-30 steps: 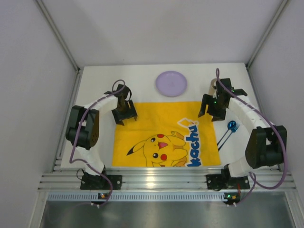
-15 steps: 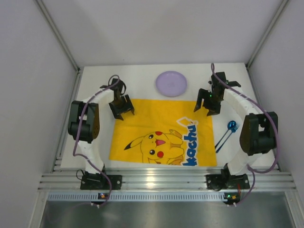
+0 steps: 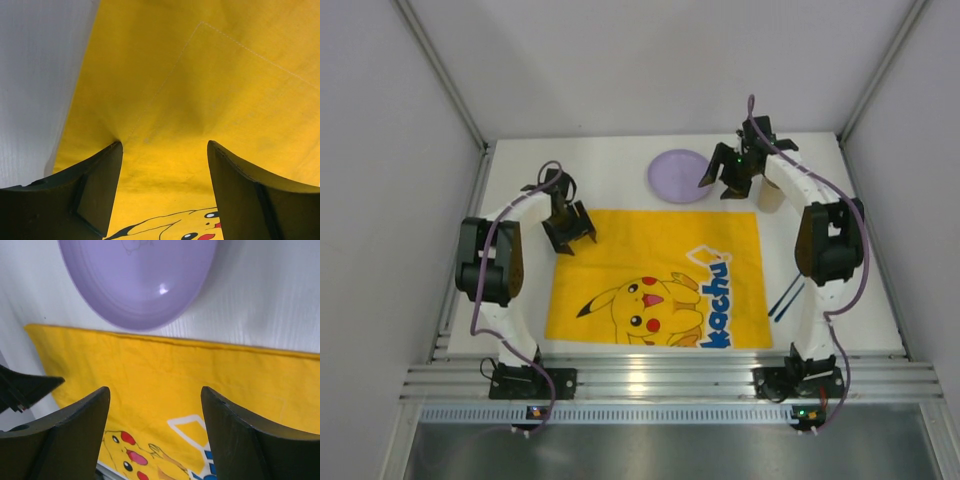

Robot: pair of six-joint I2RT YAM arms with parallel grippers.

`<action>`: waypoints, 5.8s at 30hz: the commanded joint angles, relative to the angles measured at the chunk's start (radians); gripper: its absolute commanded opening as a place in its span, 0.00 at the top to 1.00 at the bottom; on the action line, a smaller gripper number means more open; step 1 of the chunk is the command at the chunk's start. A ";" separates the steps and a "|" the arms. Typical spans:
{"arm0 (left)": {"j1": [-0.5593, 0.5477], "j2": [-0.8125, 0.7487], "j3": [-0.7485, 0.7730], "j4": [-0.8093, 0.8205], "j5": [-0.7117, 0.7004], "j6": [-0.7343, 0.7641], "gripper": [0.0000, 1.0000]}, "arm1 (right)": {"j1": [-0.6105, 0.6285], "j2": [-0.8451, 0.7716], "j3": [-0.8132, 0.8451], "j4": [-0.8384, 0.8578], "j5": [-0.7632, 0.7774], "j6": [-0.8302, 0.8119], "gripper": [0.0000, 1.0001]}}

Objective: Set the dinner table for one person

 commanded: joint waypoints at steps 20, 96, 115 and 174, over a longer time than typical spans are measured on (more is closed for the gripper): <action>0.013 -0.137 0.109 -0.195 -0.041 0.055 0.24 | 0.045 0.392 0.411 -0.027 0.241 0.092 0.40; 0.011 -0.279 0.117 -0.140 -0.091 0.073 0.04 | -0.155 -0.303 0.050 -0.238 0.258 -0.089 0.36; 0.011 -0.056 0.276 -0.101 -0.023 0.076 0.06 | -0.317 0.056 0.248 -0.246 0.324 -0.068 0.50; -0.276 -0.455 0.231 -0.169 -0.296 0.133 0.03 | 0.160 -0.423 -0.091 -0.323 0.525 -0.137 0.28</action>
